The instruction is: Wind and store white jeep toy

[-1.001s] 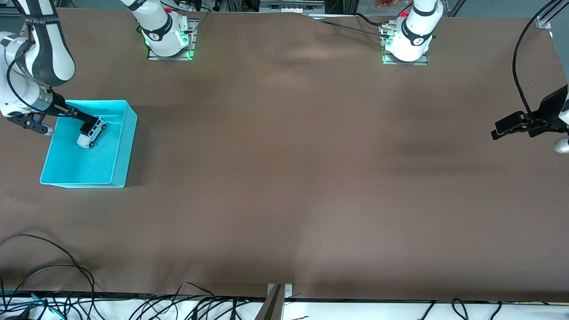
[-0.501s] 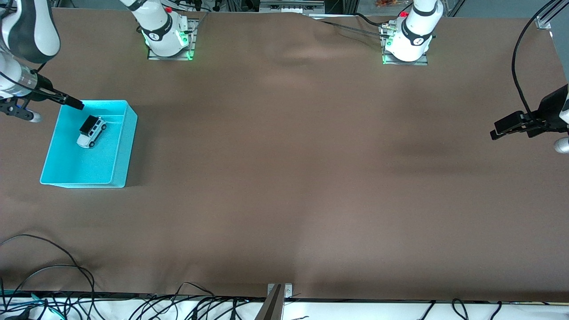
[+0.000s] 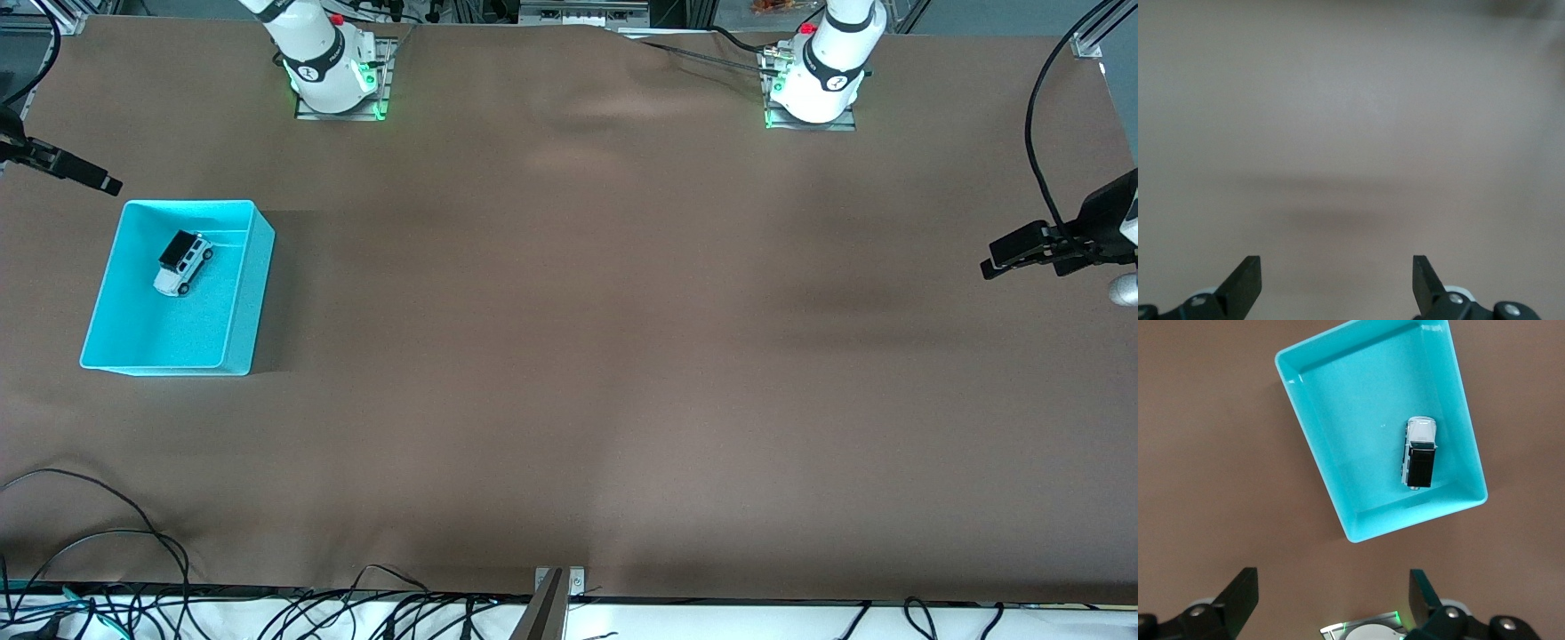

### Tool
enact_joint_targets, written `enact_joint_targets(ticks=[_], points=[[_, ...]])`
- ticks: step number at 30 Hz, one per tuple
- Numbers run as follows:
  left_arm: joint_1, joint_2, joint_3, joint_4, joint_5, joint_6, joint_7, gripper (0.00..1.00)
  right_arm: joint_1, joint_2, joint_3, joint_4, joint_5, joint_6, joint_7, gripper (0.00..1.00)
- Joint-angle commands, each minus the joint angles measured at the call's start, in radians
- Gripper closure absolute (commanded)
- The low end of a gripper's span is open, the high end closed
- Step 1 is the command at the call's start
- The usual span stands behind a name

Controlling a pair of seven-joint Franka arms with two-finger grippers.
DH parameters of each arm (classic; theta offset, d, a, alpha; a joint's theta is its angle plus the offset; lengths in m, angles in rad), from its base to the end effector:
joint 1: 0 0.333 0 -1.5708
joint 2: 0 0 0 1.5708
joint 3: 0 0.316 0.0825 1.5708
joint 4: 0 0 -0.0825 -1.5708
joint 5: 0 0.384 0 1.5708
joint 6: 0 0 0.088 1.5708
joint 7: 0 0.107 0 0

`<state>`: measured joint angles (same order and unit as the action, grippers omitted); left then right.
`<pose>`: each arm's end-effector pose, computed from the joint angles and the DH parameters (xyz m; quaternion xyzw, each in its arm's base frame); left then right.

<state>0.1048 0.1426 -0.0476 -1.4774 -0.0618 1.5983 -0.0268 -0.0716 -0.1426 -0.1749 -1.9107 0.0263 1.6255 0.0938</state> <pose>0.5991 0.0299 0.5890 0.9984 0.0433 -0.0102 0.0344 0.4863 -0.1241 0.5437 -0.9827 0.1687 0.0702 0.0308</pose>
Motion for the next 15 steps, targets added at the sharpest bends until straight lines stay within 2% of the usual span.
enact_joint_targets(ticks=[1,9,15], points=[[0.006,0.002,0.006,-0.001,-0.019,-0.001,0.068,0.00,0.001,0.021,0.038,0.111,0.047,-0.084,0.004,0.00],[0.019,0.003,0.006,-0.006,-0.021,-0.001,0.073,0.00,0.001,0.064,0.127,0.252,0.049,-0.179,0.004,0.00],[0.026,0.003,0.006,-0.004,-0.023,-0.001,0.073,0.00,0.001,0.097,0.208,0.285,0.031,-0.190,0.086,0.00]])
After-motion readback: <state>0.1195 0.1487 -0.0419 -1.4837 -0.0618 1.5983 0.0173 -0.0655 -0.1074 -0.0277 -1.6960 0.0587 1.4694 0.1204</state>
